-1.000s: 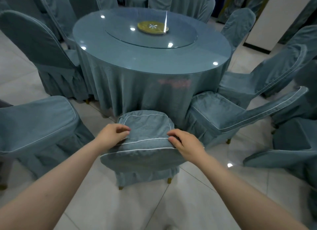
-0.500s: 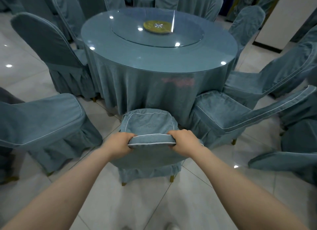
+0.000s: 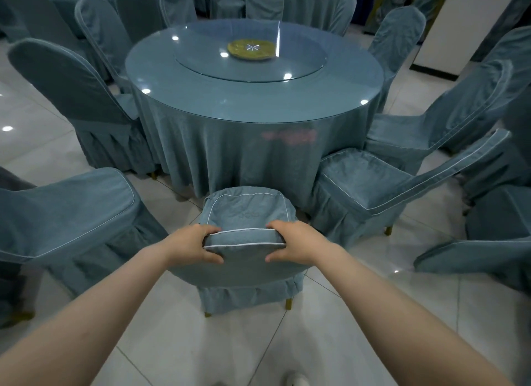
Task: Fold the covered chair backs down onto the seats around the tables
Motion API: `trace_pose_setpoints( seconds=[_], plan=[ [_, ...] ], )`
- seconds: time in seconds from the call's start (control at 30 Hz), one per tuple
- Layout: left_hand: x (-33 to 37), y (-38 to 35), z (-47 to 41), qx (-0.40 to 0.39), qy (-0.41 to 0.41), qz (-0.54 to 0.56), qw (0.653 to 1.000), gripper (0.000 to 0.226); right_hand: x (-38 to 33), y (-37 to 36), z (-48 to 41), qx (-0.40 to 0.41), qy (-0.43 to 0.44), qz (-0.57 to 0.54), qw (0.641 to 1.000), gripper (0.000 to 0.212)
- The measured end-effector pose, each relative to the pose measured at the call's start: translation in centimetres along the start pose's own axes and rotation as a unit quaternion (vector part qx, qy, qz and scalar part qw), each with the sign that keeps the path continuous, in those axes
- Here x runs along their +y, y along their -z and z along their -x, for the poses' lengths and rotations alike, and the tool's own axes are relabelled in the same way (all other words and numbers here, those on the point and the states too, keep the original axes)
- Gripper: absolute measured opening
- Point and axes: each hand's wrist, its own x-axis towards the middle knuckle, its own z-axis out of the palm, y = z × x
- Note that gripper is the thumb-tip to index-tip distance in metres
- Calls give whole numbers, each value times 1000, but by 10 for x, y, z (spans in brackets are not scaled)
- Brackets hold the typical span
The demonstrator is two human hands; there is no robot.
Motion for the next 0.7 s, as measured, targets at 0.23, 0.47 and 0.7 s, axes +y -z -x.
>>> trace_pose_setpoints(
  seconds=[0.23,0.47,0.7],
  plan=[
    [62,23,-21,18,-18,8,1000,87,42,20,44,60,-64,-53,995,61],
    [173,-14,-62,54,-19,83,995,67,140,69,105,91,-54,-21,994,38],
    [299,-62,-116,70,-26,115,991,66,271,114,175,114,-71,-22,991,34]
  ],
)
